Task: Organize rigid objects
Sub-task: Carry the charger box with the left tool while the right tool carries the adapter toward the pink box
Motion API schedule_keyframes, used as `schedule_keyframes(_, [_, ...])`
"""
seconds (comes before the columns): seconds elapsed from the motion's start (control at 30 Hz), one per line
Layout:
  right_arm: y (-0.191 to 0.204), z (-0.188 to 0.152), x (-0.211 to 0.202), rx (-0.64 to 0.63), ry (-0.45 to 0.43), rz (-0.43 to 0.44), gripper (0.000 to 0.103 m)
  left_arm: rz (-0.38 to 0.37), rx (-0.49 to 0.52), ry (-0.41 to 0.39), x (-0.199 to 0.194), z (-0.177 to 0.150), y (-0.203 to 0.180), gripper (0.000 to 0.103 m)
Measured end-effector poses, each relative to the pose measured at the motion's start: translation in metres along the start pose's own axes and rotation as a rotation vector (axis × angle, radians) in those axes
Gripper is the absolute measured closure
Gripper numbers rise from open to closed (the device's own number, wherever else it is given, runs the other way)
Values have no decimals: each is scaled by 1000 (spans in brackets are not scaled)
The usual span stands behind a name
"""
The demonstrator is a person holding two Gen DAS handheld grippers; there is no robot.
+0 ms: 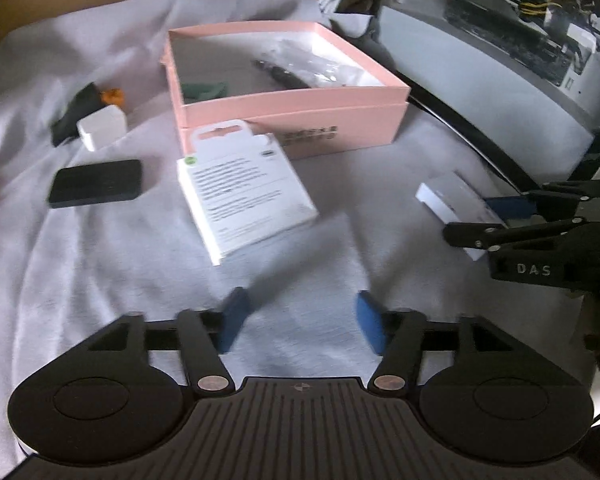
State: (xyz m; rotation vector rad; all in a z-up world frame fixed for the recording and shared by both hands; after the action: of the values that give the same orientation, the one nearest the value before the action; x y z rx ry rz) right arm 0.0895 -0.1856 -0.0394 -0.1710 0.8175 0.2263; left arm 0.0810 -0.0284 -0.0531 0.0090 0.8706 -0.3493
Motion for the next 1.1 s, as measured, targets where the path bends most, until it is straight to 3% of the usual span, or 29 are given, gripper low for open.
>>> schedule_keyframes(0.1, [0,0,0,-5,-5,6,54,7,-72,-30,-2,6,2,30])
schedule_keyframes(0.27, [1,-1,-1,-20,-19,10,54,137,-242,-217,-21,40,26,31])
schedule_keyframes(0.4, [2,-2,-1,-35,-27,12,54,204,-309,-238,-9,57,35,31])
schedule_keyframes(0.53, [2,-2,-2,-42,-28,26,54,229,-307,-180,12,58,32,29])
schedule_keyframes(0.67, [2,-3,-2,-47,-37,33,54,242,-296,-169,22,56,32,27])
schedule_keyframes(0.87, [4,-2,-3,-60,-30,33,54,252,-189,-132,30,48,25,27])
schedule_keyframes(1.1, [4,-2,-12,-35,10,59,55,185,-22,-103,21,37,14,29])
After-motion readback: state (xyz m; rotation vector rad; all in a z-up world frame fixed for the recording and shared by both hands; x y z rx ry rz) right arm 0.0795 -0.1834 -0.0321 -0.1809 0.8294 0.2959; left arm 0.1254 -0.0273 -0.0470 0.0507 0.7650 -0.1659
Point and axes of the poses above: each gripper's, at about its wrist camera, not at the fingertips, and x roughly the way its jaws point, y to its left, z to its top, the point moved 10 cm from there along x, roughly the way its jaws point, and after that the axes turned 2 degrees about -y, right-handed, at the moved point
